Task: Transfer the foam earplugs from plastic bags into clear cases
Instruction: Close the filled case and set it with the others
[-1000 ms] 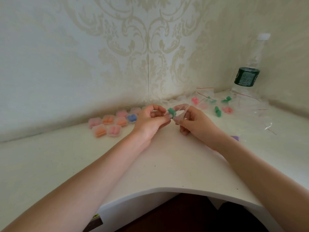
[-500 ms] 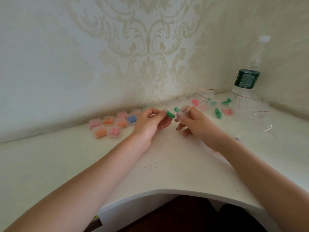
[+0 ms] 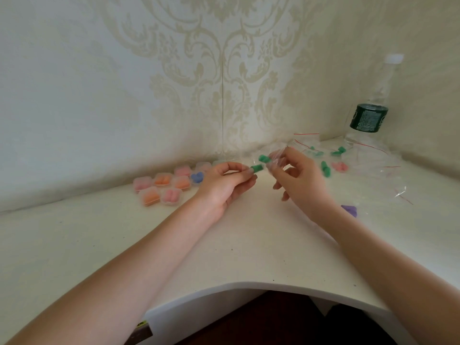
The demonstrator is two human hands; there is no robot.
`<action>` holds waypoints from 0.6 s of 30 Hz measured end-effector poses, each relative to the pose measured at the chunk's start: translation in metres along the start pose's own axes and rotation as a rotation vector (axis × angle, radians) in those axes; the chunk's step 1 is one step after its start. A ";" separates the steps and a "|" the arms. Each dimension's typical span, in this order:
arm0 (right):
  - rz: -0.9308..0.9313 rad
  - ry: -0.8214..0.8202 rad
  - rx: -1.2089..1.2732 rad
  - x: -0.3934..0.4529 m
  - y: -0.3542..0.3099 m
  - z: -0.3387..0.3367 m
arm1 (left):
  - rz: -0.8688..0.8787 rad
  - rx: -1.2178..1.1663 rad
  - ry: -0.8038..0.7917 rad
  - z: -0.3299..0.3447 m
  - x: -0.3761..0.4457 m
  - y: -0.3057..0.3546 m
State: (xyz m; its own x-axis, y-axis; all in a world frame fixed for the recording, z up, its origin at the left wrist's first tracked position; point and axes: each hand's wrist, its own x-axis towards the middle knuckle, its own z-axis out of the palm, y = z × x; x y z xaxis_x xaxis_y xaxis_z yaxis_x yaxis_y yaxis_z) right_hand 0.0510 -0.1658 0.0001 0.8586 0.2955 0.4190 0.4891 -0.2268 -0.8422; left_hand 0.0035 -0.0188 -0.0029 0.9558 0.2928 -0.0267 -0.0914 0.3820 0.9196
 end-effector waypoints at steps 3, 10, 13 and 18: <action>0.009 -0.077 0.009 0.001 -0.003 -0.002 | 0.007 0.100 -0.038 0.000 -0.001 -0.001; 0.196 -0.271 -0.013 0.005 -0.004 -0.005 | 0.023 0.125 -0.085 0.000 -0.002 -0.002; 0.195 -0.326 -0.090 0.006 -0.002 -0.007 | 0.041 0.137 -0.063 0.000 -0.002 -0.003; 0.146 -0.346 -0.096 0.004 0.001 -0.010 | 0.069 0.149 -0.054 0.000 -0.002 -0.005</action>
State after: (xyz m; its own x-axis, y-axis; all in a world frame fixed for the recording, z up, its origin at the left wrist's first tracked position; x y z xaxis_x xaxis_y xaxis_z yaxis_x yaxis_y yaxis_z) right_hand 0.0569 -0.1738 0.0042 0.8253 0.5460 0.1442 0.3922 -0.3706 -0.8419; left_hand 0.0020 -0.0206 -0.0072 0.9627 0.2645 0.0563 -0.1189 0.2271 0.9666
